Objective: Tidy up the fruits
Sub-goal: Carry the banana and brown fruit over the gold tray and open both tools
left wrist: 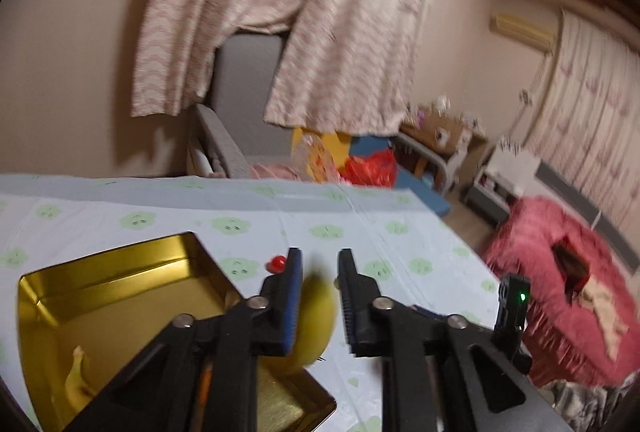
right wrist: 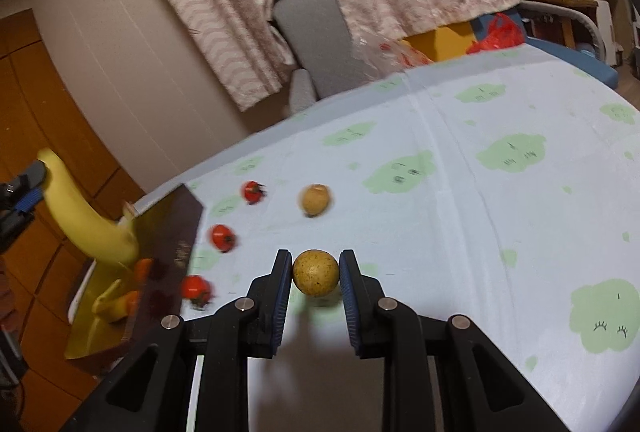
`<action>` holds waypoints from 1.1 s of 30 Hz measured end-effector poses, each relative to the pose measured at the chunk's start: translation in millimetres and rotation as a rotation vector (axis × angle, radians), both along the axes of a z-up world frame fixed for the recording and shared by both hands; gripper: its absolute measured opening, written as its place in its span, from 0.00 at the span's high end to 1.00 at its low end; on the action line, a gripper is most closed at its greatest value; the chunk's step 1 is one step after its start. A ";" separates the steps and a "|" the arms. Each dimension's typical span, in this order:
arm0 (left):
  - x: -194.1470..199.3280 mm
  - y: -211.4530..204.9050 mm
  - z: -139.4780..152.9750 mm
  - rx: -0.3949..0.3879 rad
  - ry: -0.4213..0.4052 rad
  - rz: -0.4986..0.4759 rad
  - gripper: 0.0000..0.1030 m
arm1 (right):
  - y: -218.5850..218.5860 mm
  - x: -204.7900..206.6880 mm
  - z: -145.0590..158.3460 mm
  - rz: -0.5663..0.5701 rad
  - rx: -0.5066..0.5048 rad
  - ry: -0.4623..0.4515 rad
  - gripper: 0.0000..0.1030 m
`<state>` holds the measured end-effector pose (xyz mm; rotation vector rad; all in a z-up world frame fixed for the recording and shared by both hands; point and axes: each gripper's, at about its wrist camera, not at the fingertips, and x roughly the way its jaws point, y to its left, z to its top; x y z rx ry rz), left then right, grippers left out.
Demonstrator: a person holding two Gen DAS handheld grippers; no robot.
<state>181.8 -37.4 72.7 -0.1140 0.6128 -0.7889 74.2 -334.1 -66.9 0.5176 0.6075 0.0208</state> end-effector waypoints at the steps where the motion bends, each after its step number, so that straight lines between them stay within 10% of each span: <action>1: 0.1 7.9 0.1 -0.013 0.004 0.010 0.83 | 6.0 -0.6 5.8 0.013 -0.001 -0.013 0.76; 10: -14.0 72.2 -52.5 0.043 0.087 0.164 0.82 | 89.4 7.2 49.1 0.201 -0.026 -0.082 0.76; 15: -35.9 98.8 -85.0 0.043 0.144 0.256 0.39 | 132.1 18.0 55.2 0.286 -0.070 -0.063 0.76; 33: -75.9 108.7 -93.4 0.203 0.050 0.373 0.07 | 210.6 47.0 25.4 0.437 -0.141 0.070 0.76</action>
